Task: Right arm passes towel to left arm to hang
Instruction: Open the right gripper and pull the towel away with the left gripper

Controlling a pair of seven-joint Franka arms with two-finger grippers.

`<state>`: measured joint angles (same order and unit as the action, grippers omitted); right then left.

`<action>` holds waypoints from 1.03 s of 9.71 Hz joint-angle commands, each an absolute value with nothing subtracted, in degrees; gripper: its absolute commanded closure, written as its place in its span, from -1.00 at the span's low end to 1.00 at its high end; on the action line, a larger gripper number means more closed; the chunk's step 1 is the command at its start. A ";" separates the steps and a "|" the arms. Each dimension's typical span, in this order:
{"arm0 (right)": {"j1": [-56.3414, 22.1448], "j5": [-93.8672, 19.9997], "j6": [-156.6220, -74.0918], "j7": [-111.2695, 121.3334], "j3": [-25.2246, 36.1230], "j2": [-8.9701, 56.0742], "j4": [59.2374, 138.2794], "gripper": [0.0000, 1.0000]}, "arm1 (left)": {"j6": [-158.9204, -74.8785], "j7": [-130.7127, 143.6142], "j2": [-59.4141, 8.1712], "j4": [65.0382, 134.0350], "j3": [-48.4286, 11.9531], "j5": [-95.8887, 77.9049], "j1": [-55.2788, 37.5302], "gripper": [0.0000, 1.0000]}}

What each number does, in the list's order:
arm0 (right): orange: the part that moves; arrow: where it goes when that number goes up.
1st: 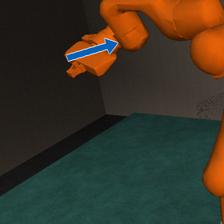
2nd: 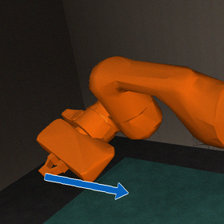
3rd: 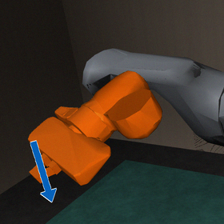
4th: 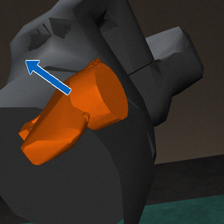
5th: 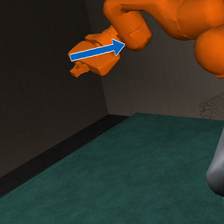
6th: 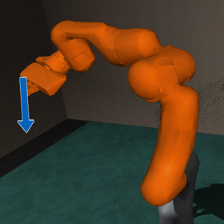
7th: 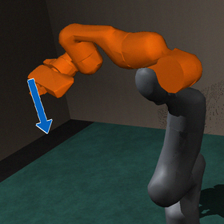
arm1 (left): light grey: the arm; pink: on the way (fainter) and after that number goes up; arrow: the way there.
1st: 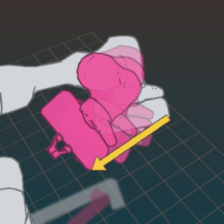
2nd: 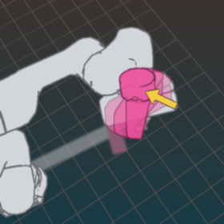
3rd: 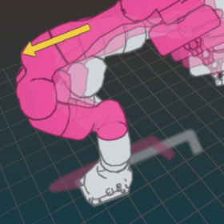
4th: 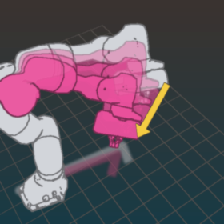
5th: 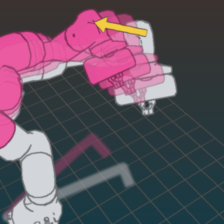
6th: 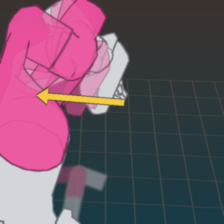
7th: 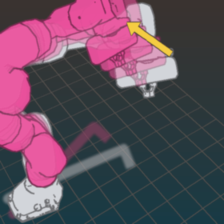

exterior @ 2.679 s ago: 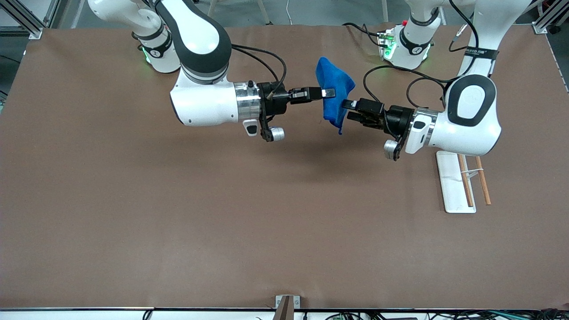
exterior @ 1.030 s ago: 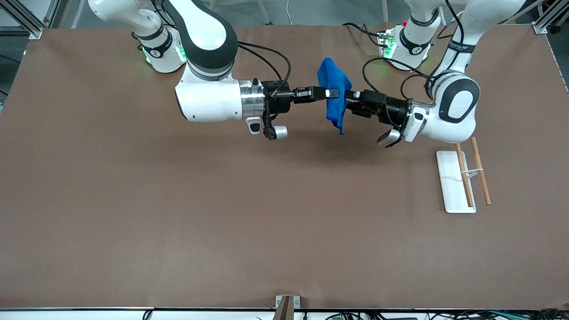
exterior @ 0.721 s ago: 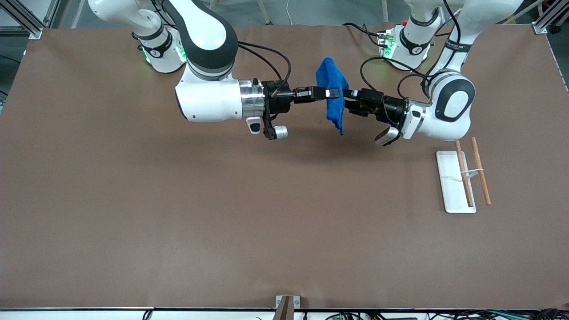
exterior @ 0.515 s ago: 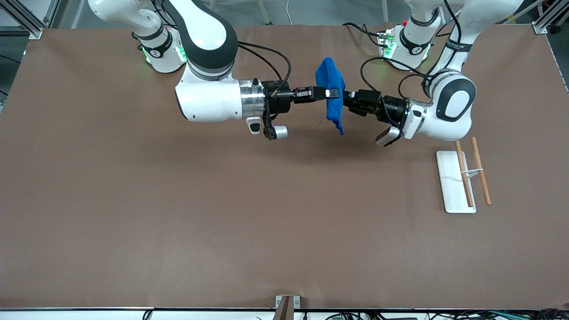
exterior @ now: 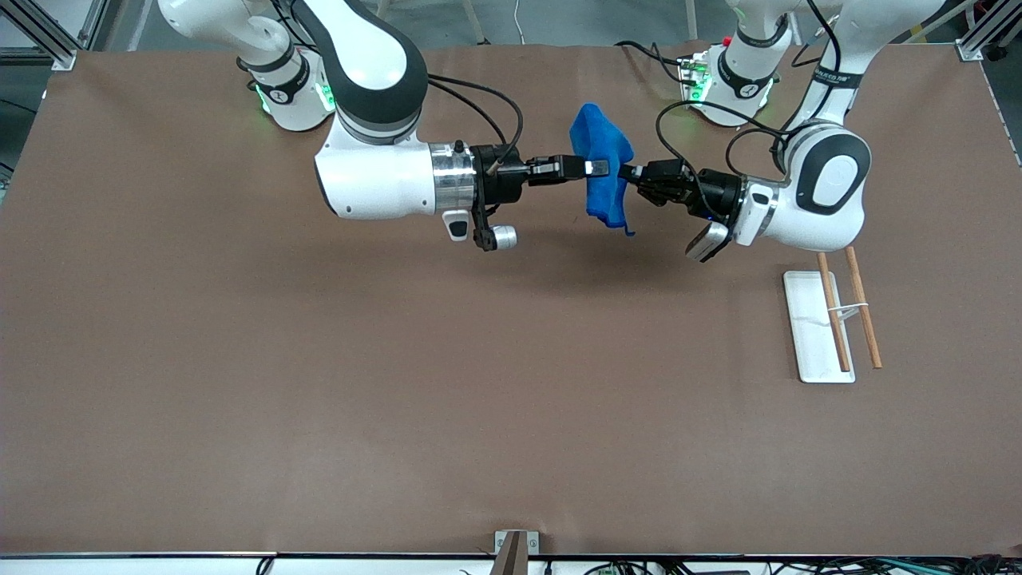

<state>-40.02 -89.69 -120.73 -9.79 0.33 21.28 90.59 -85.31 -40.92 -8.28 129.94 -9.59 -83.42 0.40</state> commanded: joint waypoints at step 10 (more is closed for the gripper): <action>-37.88 -52.47 -121.03 -15.20 8.41 19.34 92.55 -1.00 | -86.04 -26.06 -9.32 111.23 -9.58 -56.65 6.15 1.00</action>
<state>-38.08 -60.51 -121.13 -13.50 6.53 21.19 91.04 -85.45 -29.93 -8.17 116.10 -9.35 -62.02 5.55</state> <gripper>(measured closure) 0.000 0.978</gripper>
